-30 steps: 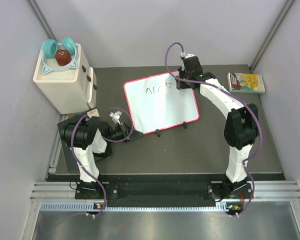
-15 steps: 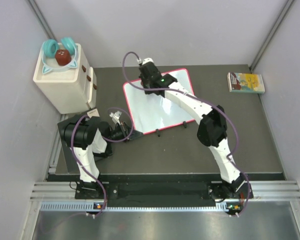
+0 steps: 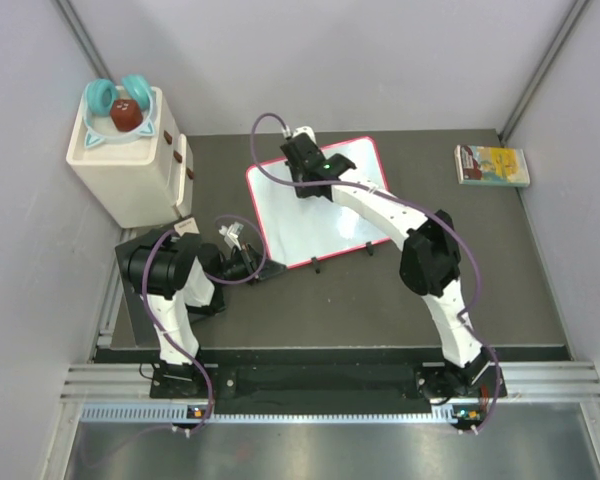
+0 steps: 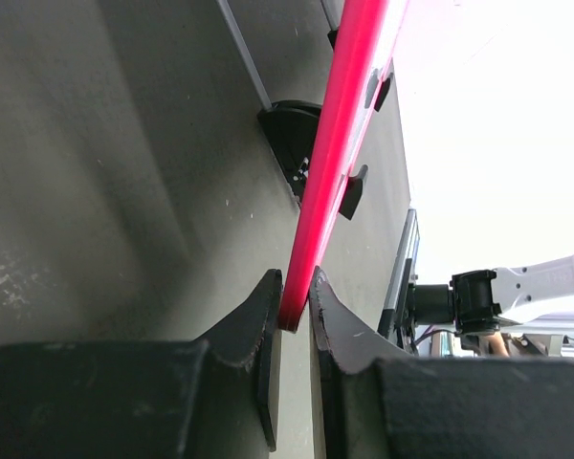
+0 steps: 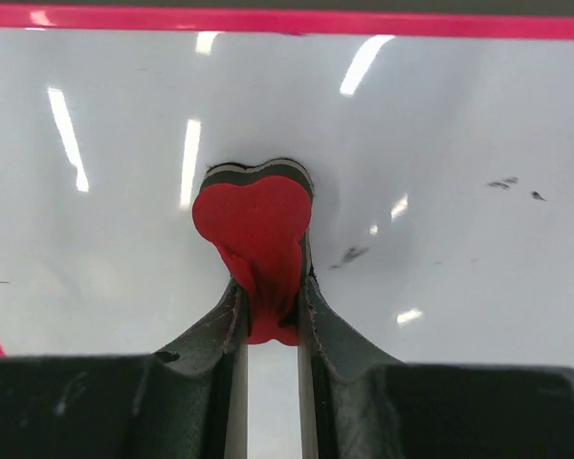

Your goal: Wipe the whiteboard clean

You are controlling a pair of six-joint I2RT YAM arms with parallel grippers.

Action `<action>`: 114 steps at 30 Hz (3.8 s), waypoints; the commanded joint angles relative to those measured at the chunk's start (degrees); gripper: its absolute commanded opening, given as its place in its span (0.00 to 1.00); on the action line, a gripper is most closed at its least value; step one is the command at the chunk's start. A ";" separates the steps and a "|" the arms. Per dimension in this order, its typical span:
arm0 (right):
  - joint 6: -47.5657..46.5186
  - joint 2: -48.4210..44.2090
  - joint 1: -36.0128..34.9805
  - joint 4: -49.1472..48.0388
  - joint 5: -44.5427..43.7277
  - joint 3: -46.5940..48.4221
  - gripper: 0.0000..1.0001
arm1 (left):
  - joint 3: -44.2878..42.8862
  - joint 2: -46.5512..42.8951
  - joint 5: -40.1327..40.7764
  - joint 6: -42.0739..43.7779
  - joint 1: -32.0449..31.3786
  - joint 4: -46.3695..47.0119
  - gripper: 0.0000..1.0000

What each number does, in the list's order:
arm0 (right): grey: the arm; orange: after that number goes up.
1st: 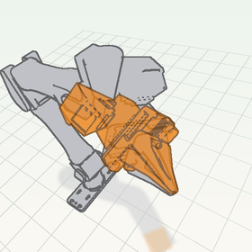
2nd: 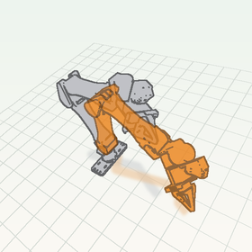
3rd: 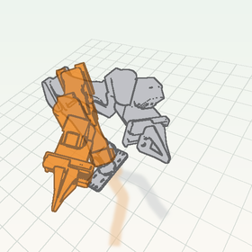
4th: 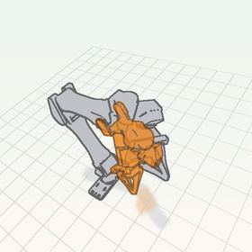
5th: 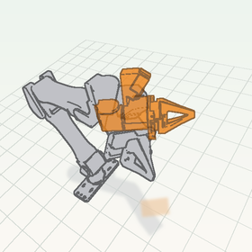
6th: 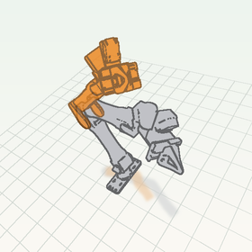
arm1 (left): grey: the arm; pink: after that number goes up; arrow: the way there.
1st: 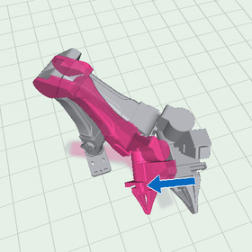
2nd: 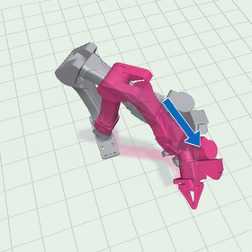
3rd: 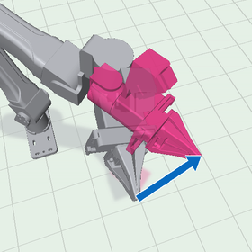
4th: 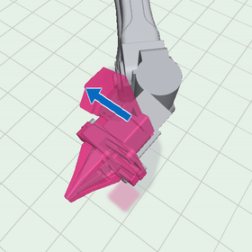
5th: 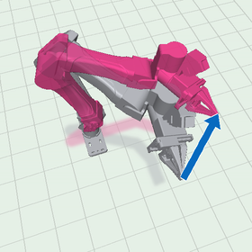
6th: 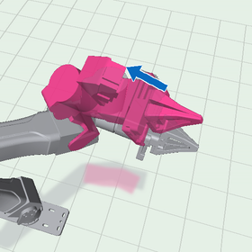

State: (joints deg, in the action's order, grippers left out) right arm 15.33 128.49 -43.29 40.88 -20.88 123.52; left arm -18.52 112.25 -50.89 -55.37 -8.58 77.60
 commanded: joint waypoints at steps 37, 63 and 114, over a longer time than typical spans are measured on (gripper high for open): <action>-5.75 -2.80 1.45 0.60 0.67 -3.55 0.00 | 1.82 -0.80 0.00 3.34 -0.21 19.52 0.00; 2.95 -25.82 14.99 -9.59 -0.48 -42.47 0.00 | 2.00 -0.98 0.18 3.52 -0.21 19.60 0.00; 17.89 -55.09 6.38 -20.40 11.48 -88.28 0.89 | 4.28 -5.02 0.71 5.45 -0.47 19.60 0.74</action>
State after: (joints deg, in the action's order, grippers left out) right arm 31.88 75.26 -35.64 23.00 -9.26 36.56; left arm -15.31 108.09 -50.98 -52.31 -9.02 78.30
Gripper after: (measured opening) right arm 0.886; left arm 0.712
